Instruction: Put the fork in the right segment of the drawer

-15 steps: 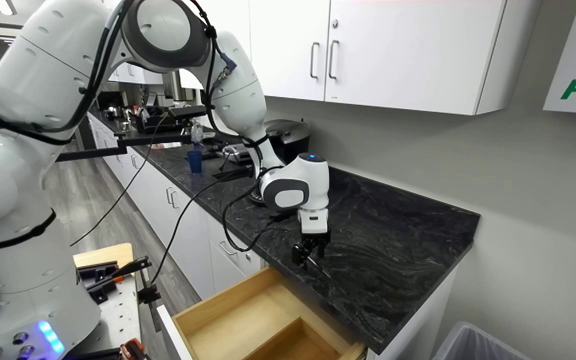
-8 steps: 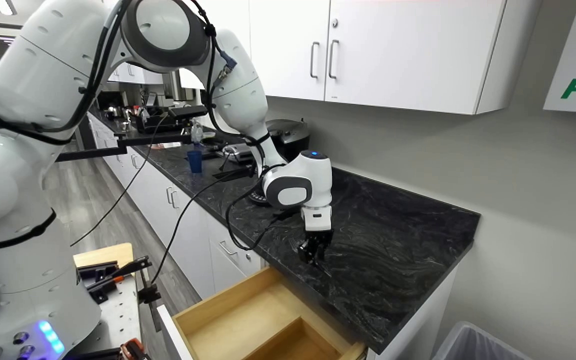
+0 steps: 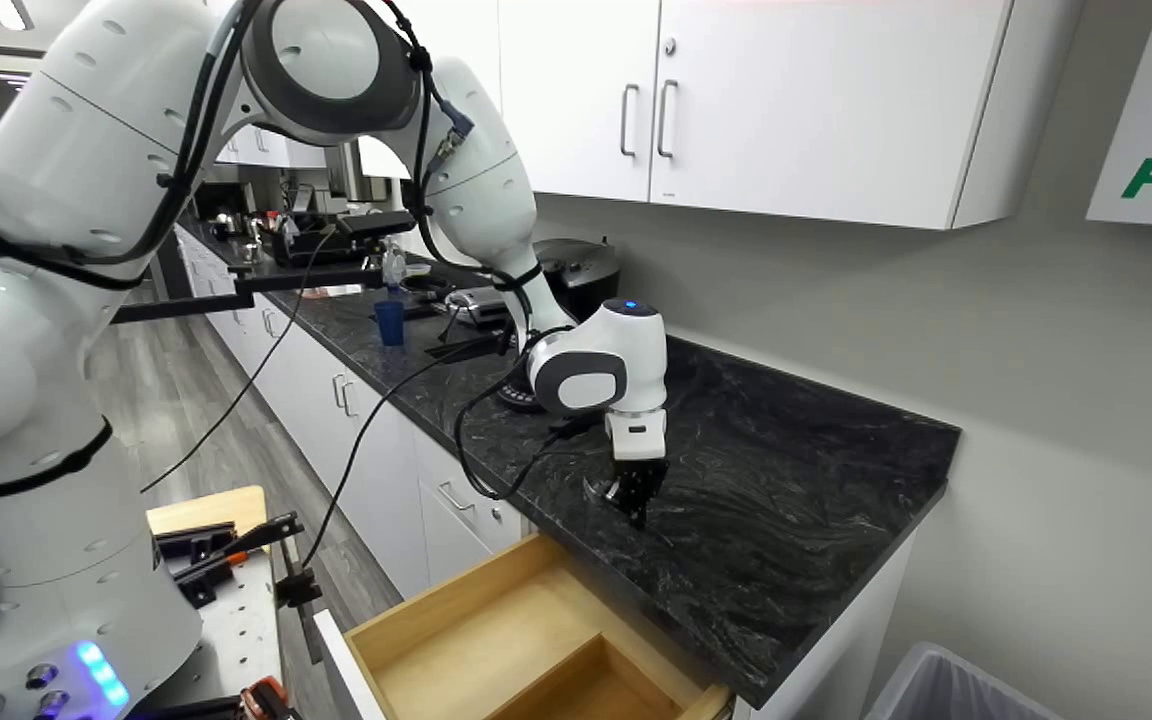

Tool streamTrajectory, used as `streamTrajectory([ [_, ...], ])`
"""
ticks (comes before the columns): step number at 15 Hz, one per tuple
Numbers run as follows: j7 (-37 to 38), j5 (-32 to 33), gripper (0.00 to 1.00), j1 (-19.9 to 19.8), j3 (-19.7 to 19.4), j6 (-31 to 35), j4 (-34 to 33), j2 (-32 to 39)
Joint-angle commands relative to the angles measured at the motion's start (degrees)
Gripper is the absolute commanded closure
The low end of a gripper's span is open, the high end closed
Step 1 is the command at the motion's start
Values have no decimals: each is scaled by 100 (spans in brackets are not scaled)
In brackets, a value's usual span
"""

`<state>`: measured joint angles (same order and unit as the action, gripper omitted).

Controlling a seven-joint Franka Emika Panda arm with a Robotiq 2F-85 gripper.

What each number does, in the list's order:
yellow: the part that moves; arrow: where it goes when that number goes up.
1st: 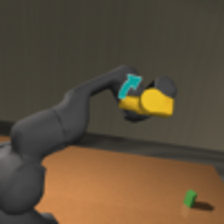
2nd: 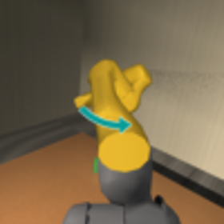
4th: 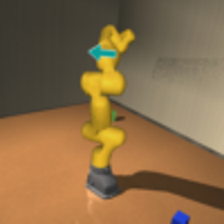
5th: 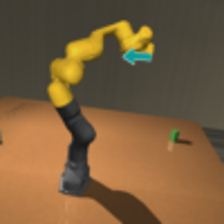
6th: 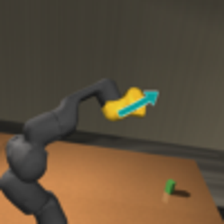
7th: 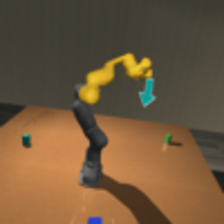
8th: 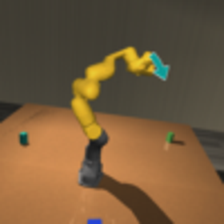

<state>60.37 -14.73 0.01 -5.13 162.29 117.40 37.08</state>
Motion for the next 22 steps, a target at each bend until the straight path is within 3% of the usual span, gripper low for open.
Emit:
streamTrajectory([
  [1, -3, -122, 96, 143, -111, 68, 161, -198],
  [10, 632, 237, 96, 966, -1043, 271, 325, -641],
  [15, 747, 291, 96, 1092, -1184, 187, 257, -562],
  [16, 766, 321, 71, 1116, -1200, 131, 252, -563],
  [18, 769, 435, 67, 1170, -1223, 58, 250, -558],
  [22, 984, 776, 41, 1360, -1356, -383, 179, -518],
])
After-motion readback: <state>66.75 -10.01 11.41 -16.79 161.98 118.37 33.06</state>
